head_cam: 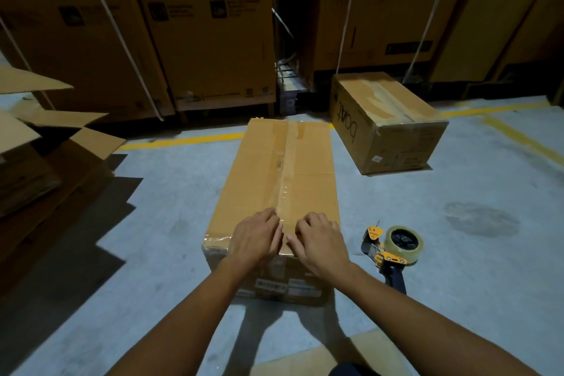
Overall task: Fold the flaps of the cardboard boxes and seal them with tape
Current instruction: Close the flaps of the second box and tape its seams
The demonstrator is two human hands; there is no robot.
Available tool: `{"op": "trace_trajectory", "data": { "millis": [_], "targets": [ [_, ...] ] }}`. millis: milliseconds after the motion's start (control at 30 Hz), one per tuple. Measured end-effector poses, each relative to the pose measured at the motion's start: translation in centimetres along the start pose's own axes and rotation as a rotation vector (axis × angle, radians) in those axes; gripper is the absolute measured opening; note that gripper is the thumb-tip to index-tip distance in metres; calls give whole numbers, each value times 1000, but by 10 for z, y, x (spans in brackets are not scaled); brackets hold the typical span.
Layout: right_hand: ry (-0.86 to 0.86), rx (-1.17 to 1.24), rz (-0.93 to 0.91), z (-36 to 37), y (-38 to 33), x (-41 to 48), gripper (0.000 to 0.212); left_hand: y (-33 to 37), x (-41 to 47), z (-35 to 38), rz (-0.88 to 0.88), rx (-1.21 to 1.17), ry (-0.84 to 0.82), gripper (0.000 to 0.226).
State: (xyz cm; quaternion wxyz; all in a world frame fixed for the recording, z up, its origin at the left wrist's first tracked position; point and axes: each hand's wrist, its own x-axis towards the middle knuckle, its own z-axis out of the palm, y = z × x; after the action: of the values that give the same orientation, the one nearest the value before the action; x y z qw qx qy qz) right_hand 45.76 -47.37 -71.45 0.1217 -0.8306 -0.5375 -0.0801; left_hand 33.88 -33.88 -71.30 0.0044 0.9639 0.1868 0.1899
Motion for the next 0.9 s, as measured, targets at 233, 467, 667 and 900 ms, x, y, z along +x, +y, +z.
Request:
{"op": "trace_trajectory", "data": {
  "millis": [233, 467, 667, 900],
  "targets": [
    [345, -27, 102, 35, -6, -6, 26, 4, -23, 35, -128, -92, 146, 38],
    [186, -206, -327, 39, 5, -13, 41, 1, -24, 38, -137, -59, 84, 41],
    [-93, -192, -275, 8, -2, -3, 56, -2, -26, 9, -88, 37, -194, 59],
    [-154, -54, -150, -2, -39, 29, 53, -46, -10, -4, -207, -26, -127, 66]
  ]
}}
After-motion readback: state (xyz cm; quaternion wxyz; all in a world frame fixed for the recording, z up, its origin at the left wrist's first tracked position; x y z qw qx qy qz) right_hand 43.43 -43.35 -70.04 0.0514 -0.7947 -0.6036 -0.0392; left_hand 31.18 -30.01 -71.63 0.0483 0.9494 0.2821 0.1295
